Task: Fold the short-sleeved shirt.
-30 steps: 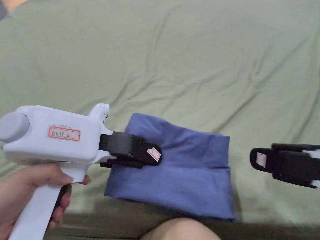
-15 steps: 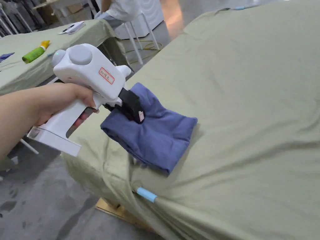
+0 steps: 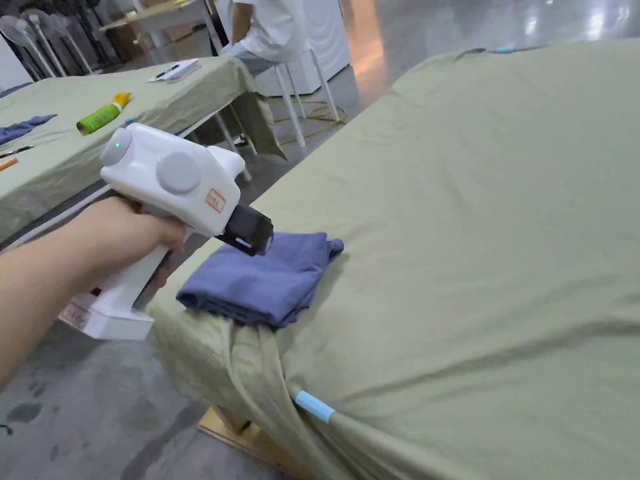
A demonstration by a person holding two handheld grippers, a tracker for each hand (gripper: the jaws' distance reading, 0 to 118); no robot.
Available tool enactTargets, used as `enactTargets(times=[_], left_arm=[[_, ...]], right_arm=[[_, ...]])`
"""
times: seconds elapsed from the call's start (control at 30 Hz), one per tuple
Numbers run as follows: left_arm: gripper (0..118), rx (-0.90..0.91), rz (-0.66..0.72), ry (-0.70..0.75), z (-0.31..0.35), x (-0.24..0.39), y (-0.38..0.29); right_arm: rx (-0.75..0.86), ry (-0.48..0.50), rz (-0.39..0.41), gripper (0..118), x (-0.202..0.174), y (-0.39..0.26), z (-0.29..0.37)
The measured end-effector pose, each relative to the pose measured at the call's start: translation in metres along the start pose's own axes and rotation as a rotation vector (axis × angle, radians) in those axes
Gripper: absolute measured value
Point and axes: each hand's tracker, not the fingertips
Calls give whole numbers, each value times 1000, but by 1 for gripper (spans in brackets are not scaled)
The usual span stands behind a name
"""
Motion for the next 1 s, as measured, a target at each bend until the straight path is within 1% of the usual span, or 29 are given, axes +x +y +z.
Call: enactTargets(times=[0.03,0.07,0.1,0.13,0.17,0.2,0.23,0.27,0.3,0.33,0.37,0.4,0.5,0.53,0.6,0.63,0.67,0.73,0.77,0.83,0.9,1.0], left_arm=[[118,30,59,7,23,11,-7],[118,74,106,-31,32,19,-23],[114,145,122,-87,53,32,-35],[90,223,138,-125,78,51,-46],[47,303,114,-146,103,73,-59],[0,426,118,-108,129,98,-73],[0,555,171,-24,164,124,-94],[0,669,185,-119,193,148,-113],[0,734,185,-194,216,170,-127],[0,806,213,-222,228,193,-140],[0,859,243,-235,244,217,-151],[0,921,251,-253,255,238,-157],[0,1040,291,-328,279,301,-171],[0,1044,284,-331,285,318,-171],[0,1108,285,-299,303,342,-178],[0,1116,270,-290,312,354,-179],[0,1089,237,-305,317,365,-180],[0,1088,209,-329,324,378,-181],[0,1065,187,-334,327,384,-181],[0,1041,164,-346,330,393,-183],[0,1019,148,-394,333,396,-189],[0,1025,152,-381,338,395,-202]], right_arm=[[17,2,3,2,-1,1,6],[37,-6,18,2,-2,2,14],[67,-32,48,2,-3,3,23],[86,-57,75,2,-4,4,33],[110,-89,98,2,-5,5,44],[137,-111,118,2,-5,5,55],[166,-121,116,2,-5,4,67],[218,-119,73,2,-4,2,78],[265,-113,41,2,-3,0,87],[314,-131,30,2,-2,-4,98],[351,-182,34,2,5,-18,125],[375,-247,50,2,5,-25,138],[479,-431,175,2,-8,-41,163],[515,-484,200,2,-12,-46,170],[578,-537,210,2,-17,-53,181],[602,-557,189,2,-24,-58,189],[621,-573,166,2,-27,-62,194],[638,-597,156,2,-31,-66,202],[653,-611,163,2,-34,-68,207],[669,-680,190,2,-41,-72,215],[674,-731,221,3,-48,-76,220],[678,-692,211,3,-54,-85,227]])
